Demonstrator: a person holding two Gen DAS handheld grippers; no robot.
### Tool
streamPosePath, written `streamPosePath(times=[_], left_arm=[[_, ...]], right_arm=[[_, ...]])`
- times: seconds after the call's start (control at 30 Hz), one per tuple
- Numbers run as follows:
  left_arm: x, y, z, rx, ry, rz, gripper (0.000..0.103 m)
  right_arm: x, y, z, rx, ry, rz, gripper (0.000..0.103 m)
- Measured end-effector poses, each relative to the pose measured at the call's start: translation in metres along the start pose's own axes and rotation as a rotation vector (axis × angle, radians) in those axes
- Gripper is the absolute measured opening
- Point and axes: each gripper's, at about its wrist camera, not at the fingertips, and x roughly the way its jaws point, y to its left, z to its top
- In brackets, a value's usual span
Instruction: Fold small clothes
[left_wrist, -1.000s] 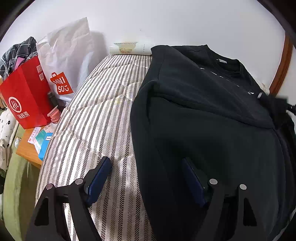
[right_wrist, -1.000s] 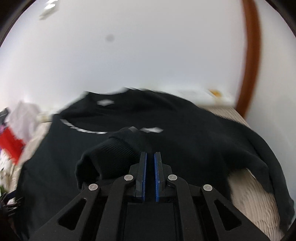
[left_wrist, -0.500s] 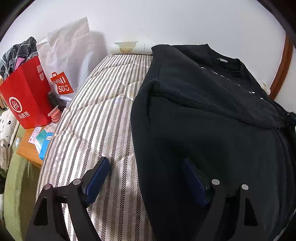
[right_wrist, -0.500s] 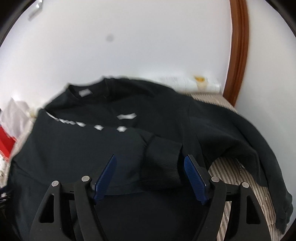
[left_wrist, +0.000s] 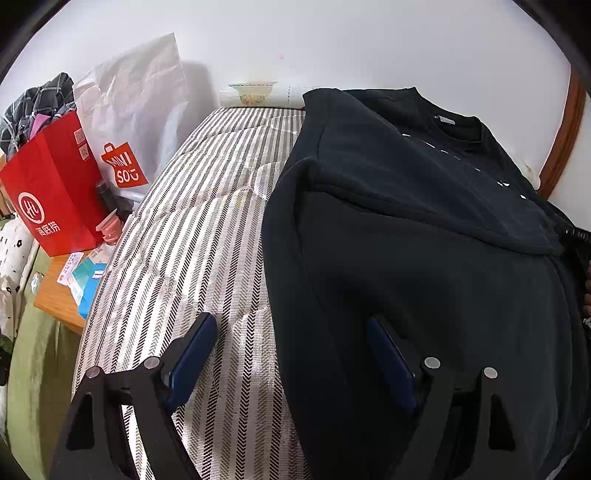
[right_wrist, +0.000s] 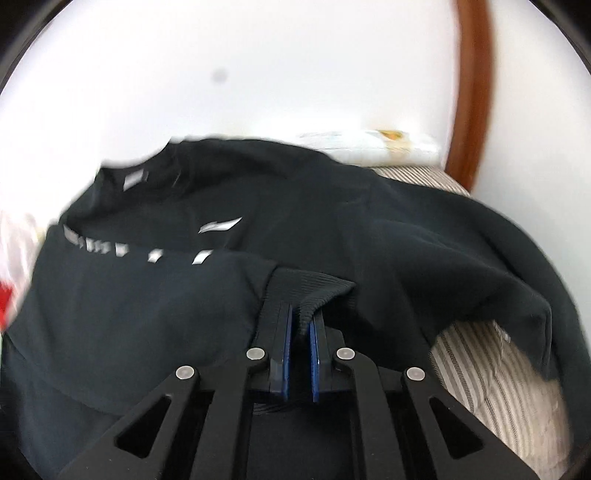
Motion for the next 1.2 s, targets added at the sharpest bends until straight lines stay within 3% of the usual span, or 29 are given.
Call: streamPosePath(times=[0.2,0.4,0.53,0.57,0.87,1.2], left_arm=[[0.0,0.0,0.0,-0.002,0.0,-0.004,0.083],[0.001,-0.001,0.0,-0.004,0.001,-0.005,0.084],[0.001,-0.001,0.0,-0.003,0.001,-0.005,0.085],[0.001,-0.001,0.0,-0.003,0.001,-0.005,0.086],[0.001,-0.004,-0.001,0.005,0.006,0.0,0.088],[0.002,-0.004,0.0,0.009,0.009,0.002,0.09]], right_arm=[[-0.001,-0.012,-0.003,0.048,0.029,-0.004,0.005],[-0.021,-0.012,-0.003,0.021,0.079,0.009,0.013],[-0.058,-0.033,-0.008,0.038,0.042,-0.046,0.051],[-0.065,-0.039,-0.009,0.042,0.029,-0.063,0.054],[-0.112,-0.102,-0.035,-0.022,-0.028,-0.301,0.054],[-0.108,-0.157,-0.065,0.092,0.059,-0.31,0.055]])
